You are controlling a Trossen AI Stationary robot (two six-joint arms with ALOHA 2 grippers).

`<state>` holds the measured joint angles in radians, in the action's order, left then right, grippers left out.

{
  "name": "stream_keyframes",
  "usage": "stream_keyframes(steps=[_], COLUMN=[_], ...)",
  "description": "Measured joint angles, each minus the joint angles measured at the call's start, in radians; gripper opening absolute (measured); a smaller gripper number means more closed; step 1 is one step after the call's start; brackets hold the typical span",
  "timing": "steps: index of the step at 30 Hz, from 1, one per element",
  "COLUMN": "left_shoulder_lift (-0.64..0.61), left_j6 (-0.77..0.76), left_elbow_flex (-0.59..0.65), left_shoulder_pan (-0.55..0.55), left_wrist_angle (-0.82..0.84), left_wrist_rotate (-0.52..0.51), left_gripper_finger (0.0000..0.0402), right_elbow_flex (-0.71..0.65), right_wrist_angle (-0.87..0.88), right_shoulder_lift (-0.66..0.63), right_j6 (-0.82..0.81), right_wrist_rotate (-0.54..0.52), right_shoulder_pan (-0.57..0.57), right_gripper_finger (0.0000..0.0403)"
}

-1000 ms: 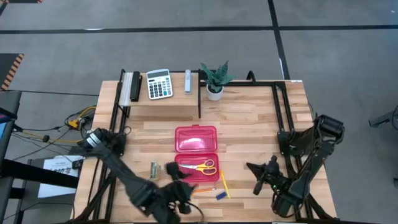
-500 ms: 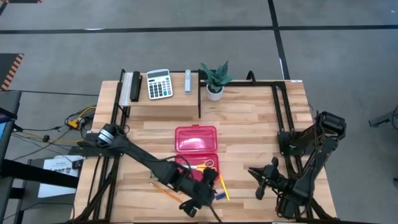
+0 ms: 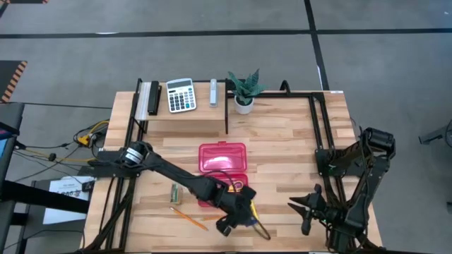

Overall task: Pack school essentials
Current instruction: Put the right orange pencil into the red supply box

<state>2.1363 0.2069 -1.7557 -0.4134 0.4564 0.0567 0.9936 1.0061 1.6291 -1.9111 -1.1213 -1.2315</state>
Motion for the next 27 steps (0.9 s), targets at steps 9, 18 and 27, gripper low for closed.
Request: stream_keyframes(steps=[9, 18, 27], left_shoulder_lift=[-0.001, -0.002, -0.003], left_j6=[-0.416, -0.674, -0.744], left_elbow_flex=[0.015, 0.146, 0.343], left_shoulder_pan=[-0.150, -0.274, -0.348], left_wrist_angle=[0.156, 0.118, -0.147], left_wrist_rotate=[-0.284, -0.588, -0.716], left_gripper_finger=[0.0171, 0.0170, 0.0170], right_elbow_flex=[0.000, 0.000, 0.000], right_wrist_angle=[-0.006, -0.005, -0.027], right_shoulder_lift=[0.000, 0.000, 0.000], right_j6=[0.069, 0.159, 0.159], right_wrist_rotate=[0.000, -0.002, -0.005], right_shoulder_pan=[-0.004, 0.004, 0.009], right_gripper_finger=[0.0108, 0.0108, 0.0108])
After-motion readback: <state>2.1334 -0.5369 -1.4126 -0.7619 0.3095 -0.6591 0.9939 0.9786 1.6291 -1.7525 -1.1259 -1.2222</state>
